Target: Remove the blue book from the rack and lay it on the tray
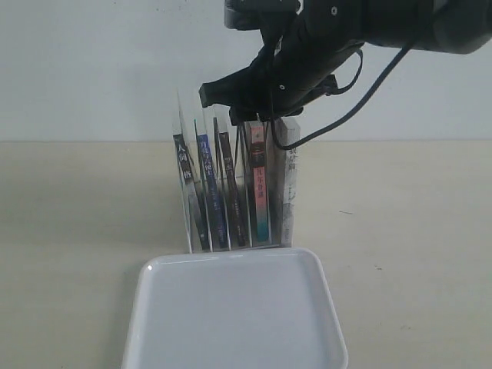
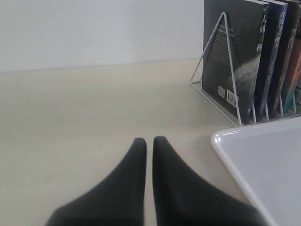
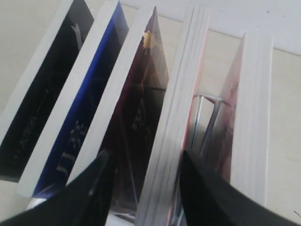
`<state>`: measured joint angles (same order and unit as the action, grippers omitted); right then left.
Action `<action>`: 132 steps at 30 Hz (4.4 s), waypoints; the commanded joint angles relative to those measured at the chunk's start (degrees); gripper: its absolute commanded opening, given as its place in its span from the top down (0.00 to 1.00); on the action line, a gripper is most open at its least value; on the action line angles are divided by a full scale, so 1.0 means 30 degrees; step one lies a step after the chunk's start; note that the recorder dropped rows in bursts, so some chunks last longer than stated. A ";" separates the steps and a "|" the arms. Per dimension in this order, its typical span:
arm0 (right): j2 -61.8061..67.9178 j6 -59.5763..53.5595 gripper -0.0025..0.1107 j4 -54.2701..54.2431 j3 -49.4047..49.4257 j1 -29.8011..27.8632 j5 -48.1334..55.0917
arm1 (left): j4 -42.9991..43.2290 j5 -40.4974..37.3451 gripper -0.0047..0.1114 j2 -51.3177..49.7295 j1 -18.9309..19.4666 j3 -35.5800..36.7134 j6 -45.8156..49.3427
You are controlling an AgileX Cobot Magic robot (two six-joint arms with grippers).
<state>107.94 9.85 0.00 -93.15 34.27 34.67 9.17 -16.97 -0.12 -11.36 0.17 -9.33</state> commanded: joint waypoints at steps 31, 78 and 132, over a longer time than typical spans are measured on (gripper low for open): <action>0.1073 0.0085 0.96 0.0236 -0.0064 0.0037 -0.0114 | -0.0053 0.0058 0.92 0.0039 0.0059 -0.0056 0.0076; -0.3122 0.1124 0.98 0.1804 -0.0064 0.0037 -0.1671 | -0.0053 0.0058 0.92 0.0039 0.0059 -0.0056 0.0076; -0.0137 0.2184 0.57 0.3181 0.1347 0.0069 -0.3306 | -0.0053 0.0058 0.92 0.0039 0.0059 -0.0056 0.0076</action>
<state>108.03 16.71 9.65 -89.03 34.27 23.47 9.17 -16.97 -0.12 -11.36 0.17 -9.33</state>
